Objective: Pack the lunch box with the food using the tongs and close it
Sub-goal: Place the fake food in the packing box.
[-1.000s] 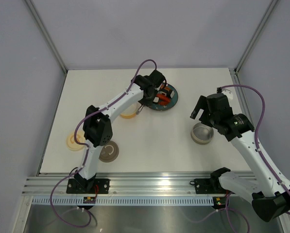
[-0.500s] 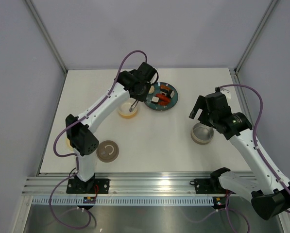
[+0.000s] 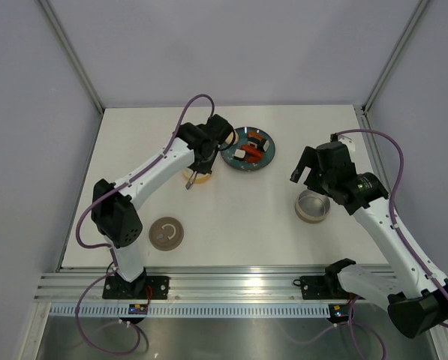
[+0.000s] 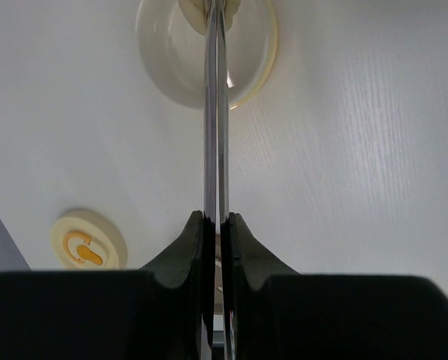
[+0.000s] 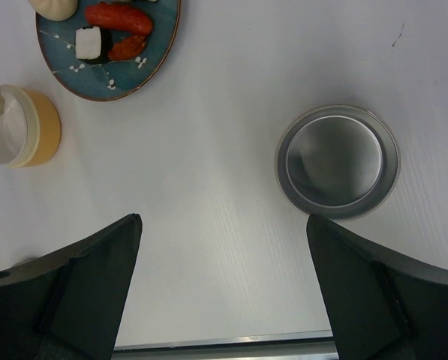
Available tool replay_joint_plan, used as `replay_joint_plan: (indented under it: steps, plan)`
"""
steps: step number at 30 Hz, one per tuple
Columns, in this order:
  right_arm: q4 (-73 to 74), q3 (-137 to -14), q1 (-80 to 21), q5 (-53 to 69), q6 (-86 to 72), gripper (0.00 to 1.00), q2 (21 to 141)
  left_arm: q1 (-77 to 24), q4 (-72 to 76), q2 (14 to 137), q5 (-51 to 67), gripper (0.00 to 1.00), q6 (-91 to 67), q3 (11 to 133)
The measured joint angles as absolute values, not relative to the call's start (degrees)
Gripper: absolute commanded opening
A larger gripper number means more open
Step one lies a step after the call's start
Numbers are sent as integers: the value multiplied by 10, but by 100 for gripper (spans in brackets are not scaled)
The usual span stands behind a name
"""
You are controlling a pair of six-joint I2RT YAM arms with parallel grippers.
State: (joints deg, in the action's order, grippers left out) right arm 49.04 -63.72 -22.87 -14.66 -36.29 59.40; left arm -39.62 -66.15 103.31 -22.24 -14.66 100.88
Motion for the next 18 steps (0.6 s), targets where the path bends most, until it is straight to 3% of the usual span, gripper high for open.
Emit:
replay_joint_plan:
  steps: [9,12,13,17,18]
  plan:
    - [489,-633,-229,-142,-364,100,581,-394,-646,1029,-234,2,-165,927]
    - [489,-633,-229,-142,-364,100,580,-393,-640,1023,-235,22,-168,913]
    - [489,-633,-229,-142,-365,99,580,-393,-640,1022,-235,39,-168,912]
    - [489,-633,-229,-142,-365,99,580,-393,-632,1020,-239,59,-173,910]
    - [489,-633,-229,-142,-365,100,580,-393,-632,1020,-240,60,-175,910]
